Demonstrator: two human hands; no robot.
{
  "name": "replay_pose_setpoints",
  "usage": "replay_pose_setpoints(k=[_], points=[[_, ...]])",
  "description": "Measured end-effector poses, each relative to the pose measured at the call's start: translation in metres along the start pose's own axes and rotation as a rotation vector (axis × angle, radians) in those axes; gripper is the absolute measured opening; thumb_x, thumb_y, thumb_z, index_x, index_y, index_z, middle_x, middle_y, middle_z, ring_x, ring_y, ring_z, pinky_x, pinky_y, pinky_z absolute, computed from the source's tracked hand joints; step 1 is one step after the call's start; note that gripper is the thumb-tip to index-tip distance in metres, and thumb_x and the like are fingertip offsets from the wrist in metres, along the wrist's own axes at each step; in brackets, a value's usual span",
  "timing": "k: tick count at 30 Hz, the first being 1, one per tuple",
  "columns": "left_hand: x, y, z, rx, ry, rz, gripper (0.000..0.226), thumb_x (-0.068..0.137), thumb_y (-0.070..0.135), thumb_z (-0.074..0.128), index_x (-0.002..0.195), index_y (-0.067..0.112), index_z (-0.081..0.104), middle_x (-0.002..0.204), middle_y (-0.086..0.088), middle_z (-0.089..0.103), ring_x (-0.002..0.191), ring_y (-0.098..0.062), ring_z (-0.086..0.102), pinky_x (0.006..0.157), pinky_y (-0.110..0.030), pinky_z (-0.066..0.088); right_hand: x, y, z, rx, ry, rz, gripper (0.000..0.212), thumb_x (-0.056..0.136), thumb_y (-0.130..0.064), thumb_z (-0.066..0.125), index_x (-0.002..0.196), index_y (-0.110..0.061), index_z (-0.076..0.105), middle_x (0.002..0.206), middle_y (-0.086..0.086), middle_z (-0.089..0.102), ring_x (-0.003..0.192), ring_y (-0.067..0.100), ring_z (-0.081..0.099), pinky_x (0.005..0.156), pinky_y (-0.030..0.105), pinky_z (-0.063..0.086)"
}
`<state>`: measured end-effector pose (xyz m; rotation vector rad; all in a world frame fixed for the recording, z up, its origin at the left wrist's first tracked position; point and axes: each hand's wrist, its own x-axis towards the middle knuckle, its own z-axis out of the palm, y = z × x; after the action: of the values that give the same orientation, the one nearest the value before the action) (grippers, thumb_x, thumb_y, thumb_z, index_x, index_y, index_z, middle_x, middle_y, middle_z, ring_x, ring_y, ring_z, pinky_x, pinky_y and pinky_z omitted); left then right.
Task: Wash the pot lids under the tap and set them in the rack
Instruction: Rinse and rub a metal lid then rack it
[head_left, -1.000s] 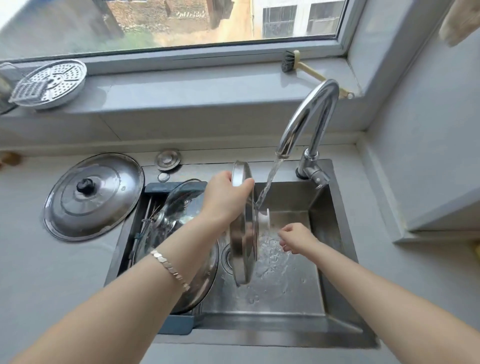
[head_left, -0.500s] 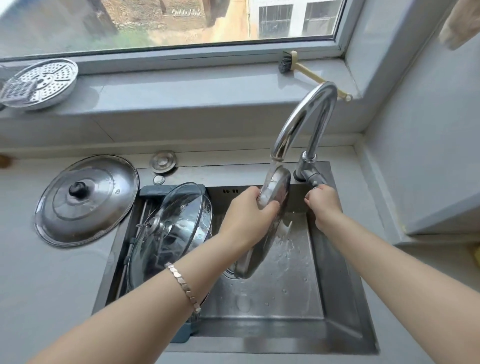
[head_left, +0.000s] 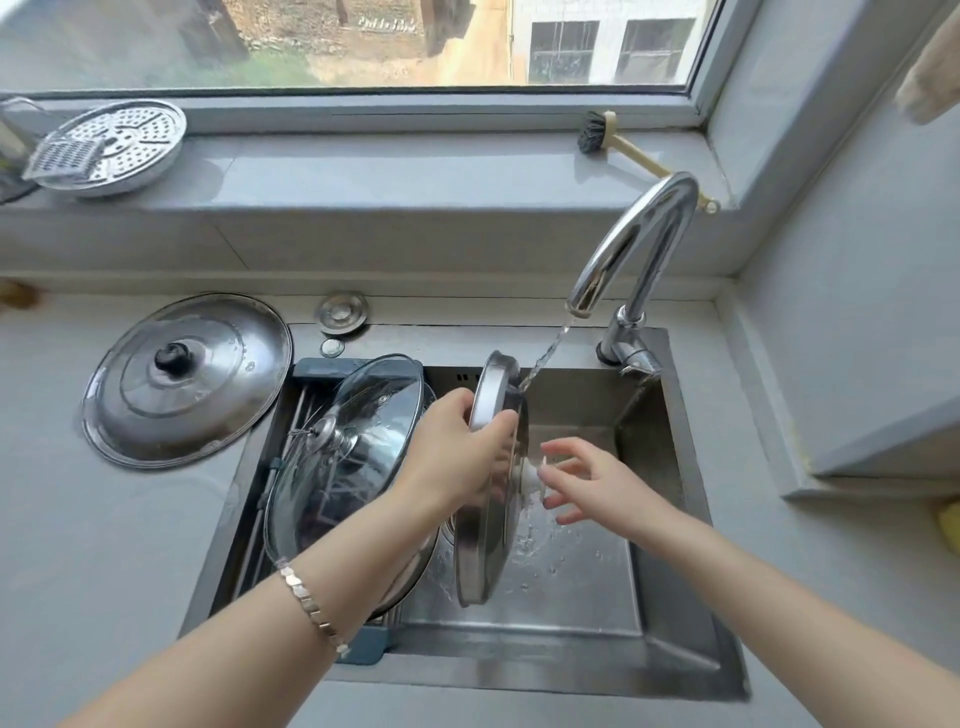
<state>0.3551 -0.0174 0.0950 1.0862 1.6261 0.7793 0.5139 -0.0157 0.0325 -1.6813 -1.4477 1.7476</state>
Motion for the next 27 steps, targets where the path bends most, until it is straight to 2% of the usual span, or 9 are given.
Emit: replay_pose_setpoints(k=[3, 6, 9, 11, 14, 17, 20, 23, 27], points=[[-0.005, -0.001, -0.005, -0.028, -0.011, 0.026, 0.039, 0.07, 0.036, 0.067, 0.075, 0.002, 0.051, 0.066, -0.018, 0.056, 0.074, -0.04, 0.068, 0.069, -0.059, 0.055, -0.012, 0.006, 0.004, -0.039, 0.08, -0.056, 0.023, 0.086, -0.025, 0.061, 0.108, -0.026, 0.052, 0.093, 0.003, 0.061, 0.081, 0.019, 0.066, 0.075, 0.034, 0.058], [-0.012, -0.005, -0.009, -0.059, -0.026, 0.046, 0.054, 0.06, 0.047, 0.067, 0.078, -0.002, 0.051, 0.072, -0.021, 0.055, 0.071, -0.039, 0.064, 0.075, -0.052, 0.054, -0.02, 0.008, 0.006, -0.013, 0.119, -0.071, 0.023, 0.081, -0.026, 0.068, 0.098, -0.031, 0.054, 0.093, 0.003, 0.059, 0.078, 0.021, 0.066, 0.078, 0.038, 0.058], [-0.019, -0.01, -0.012, -0.082, -0.009, 0.087, 0.041, 0.074, 0.041, 0.069, 0.077, 0.003, 0.054, 0.069, -0.009, 0.049, 0.064, -0.018, 0.052, 0.062, -0.033, 0.047, -0.03, 0.01, 0.008, -0.052, 0.195, -0.123, 0.024, 0.079, -0.02, 0.071, 0.093, -0.03, 0.054, 0.091, 0.003, 0.06, 0.072, 0.02, 0.065, 0.076, 0.036, 0.058], [-0.025, -0.012, -0.016, -0.098, -0.019, 0.072, 0.033, 0.09, 0.038, 0.056, 0.074, 0.009, 0.05, 0.064, -0.006, 0.048, 0.055, -0.011, 0.049, 0.054, -0.021, 0.041, -0.034, 0.009, 0.008, -0.109, 0.278, -0.151, 0.021, 0.077, -0.022, 0.072, 0.09, -0.029, 0.056, 0.087, 0.004, 0.064, 0.071, 0.019, 0.066, 0.07, 0.027, 0.055], [-0.03, -0.02, -0.027, -0.055, -0.041, 0.074, 0.039, 0.097, 0.043, 0.036, 0.082, 0.009, 0.051, 0.075, -0.01, 0.051, 0.069, -0.019, 0.053, 0.066, -0.031, 0.046, -0.041, 0.006, 0.006, -0.155, 0.391, -0.196, 0.019, 0.073, -0.028, 0.074, 0.081, -0.035, 0.058, 0.076, -0.001, 0.067, 0.064, 0.011, 0.065, 0.067, 0.022, 0.051], [-0.041, -0.034, -0.041, -0.061, -0.051, 0.043, 0.038, 0.098, 0.04, 0.033, 0.1, 0.008, 0.055, 0.089, -0.004, 0.063, 0.075, -0.011, 0.062, 0.069, -0.026, 0.053, -0.049, 0.004, 0.004, -0.19, 0.451, -0.239, 0.019, 0.071, -0.03, 0.076, 0.078, -0.035, 0.059, 0.069, -0.006, 0.066, 0.054, 0.004, 0.06, 0.061, 0.015, 0.048], [-0.05, -0.051, -0.054, -0.101, -0.045, -0.009, 0.043, 0.1, 0.039, 0.024, 0.109, 0.009, 0.054, 0.097, -0.009, 0.064, 0.077, -0.015, 0.063, 0.082, -0.04, 0.052, -0.051, 0.01, 0.007, -0.332, 0.444, -0.193, 0.02, 0.069, -0.03, 0.077, 0.074, -0.034, 0.059, 0.069, -0.003, 0.066, 0.057, 0.005, 0.059, 0.057, 0.007, 0.043], [-0.053, -0.07, -0.072, -0.037, 0.011, -0.044, 0.035, 0.1, 0.036, 0.027, 0.103, 0.016, 0.055, 0.104, -0.009, 0.065, 0.084, -0.02, 0.064, 0.081, -0.041, 0.052, -0.051, 0.018, 0.011, -0.404, 0.455, -0.107, 0.02, 0.067, -0.033, 0.078, 0.078, -0.034, 0.062, 0.072, -0.001, 0.069, 0.068, 0.01, 0.063, 0.056, 0.005, 0.041], [-0.057, -0.087, -0.096, 0.005, 0.02, -0.058, 0.022, 0.1, 0.029, 0.035, 0.099, 0.019, 0.055, 0.1, -0.004, 0.065, 0.087, -0.018, 0.066, 0.081, -0.041, 0.053, -0.054, 0.009, 0.022, -0.325, 0.478, -0.075, 0.018, 0.071, -0.032, 0.076, 0.083, -0.024, 0.066, 0.074, 0.003, 0.071, 0.056, 0.011, 0.065, 0.051, 0.005, 0.04]])
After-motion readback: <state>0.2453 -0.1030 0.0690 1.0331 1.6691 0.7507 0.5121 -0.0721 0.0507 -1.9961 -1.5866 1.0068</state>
